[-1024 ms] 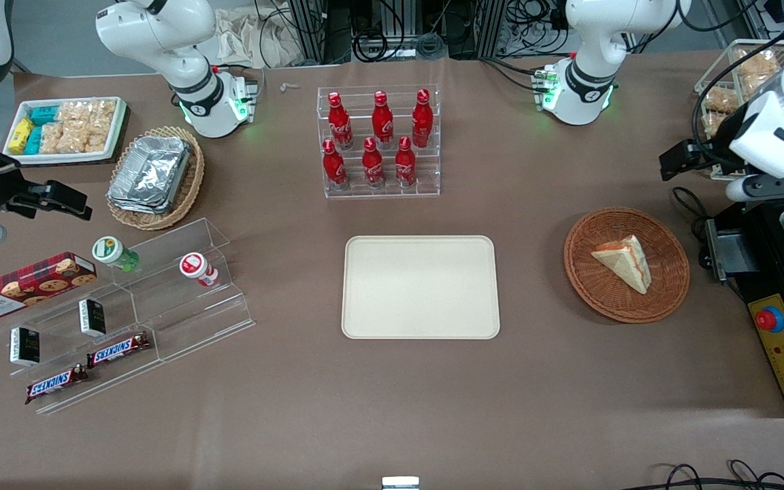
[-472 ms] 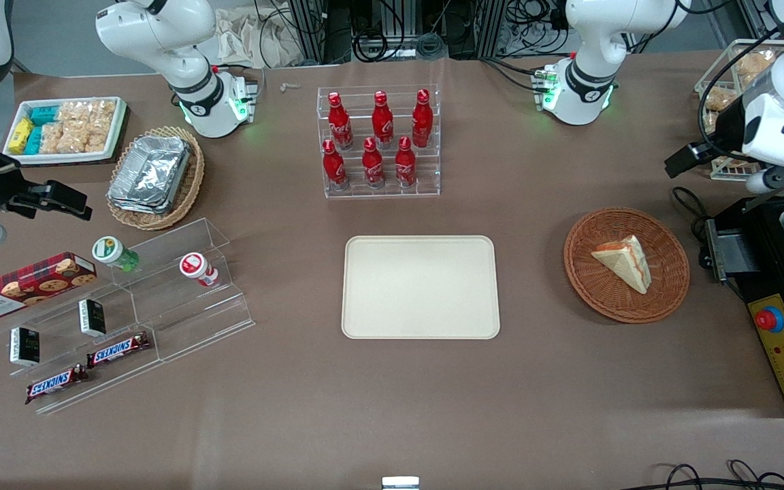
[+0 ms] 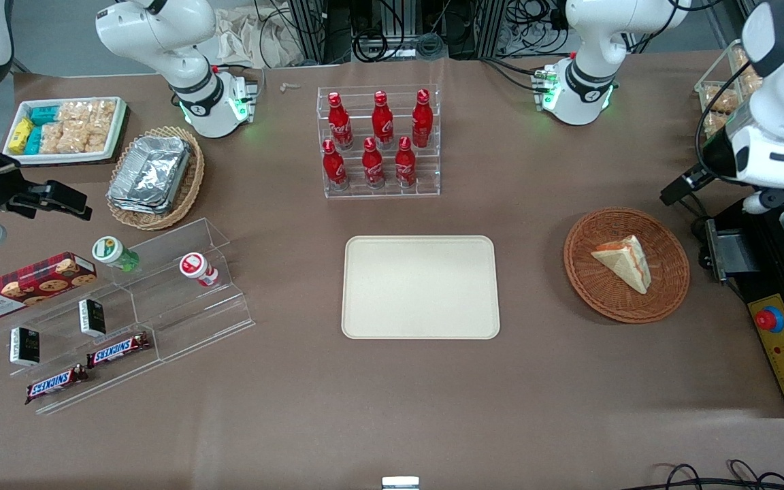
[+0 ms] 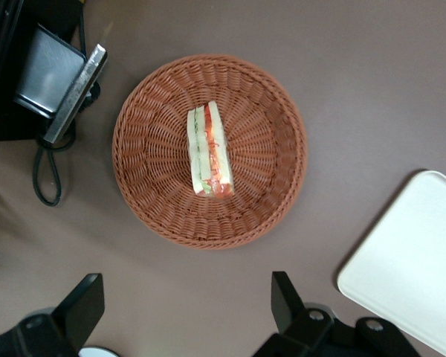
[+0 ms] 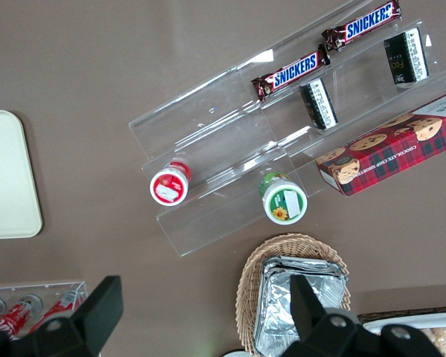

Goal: Place sandwich from basket to tray
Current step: 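Lower the open left gripper around the wrapped sandwich in the basket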

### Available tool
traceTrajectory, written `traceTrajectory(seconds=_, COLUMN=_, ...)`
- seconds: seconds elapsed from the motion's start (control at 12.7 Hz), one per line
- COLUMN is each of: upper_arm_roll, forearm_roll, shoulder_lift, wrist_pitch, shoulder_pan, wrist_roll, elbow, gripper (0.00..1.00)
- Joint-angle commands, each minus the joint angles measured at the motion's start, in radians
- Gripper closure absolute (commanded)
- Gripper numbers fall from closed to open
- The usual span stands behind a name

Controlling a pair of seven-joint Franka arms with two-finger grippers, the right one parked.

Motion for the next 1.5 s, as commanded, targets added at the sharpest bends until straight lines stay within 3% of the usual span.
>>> traceTrajectory(seconds=0.0, upper_arm_roll=0.007, forearm_roll=0.013, shoulder_lift=-0.019, wrist_pitch=0.079, shoulder_pan=-0.001, wrist_roll=-0.064, elbow=-0.079, gripper=0.0)
traceTrajectory(seconds=0.71, upper_arm_roll=0.001, forearm_roll=0.021, shoulder_lift=0.206, wrist_pitch=0.214, shoulder_pan=-0.012, wrist_roll=-0.265, elbow=-0.095, gripper=0.0)
traceTrajectory(seconds=0.94, upper_arm_roll=0.004, forearm_roll=0.058, shoulder_lift=0.243, wrist_pitch=0.24, shoulder_pan=-0.01, wrist_roll=-0.269, elbow=-0.096, gripper=0.0)
traceTrajectory(seconds=1.42, upper_arm_roll=0.03, forearm_roll=0.058, shoulder_lift=0.326, wrist_pitch=0.316, shoulder_pan=0.0, wrist_roll=-0.269, elbow=-0.124, gripper=0.0)
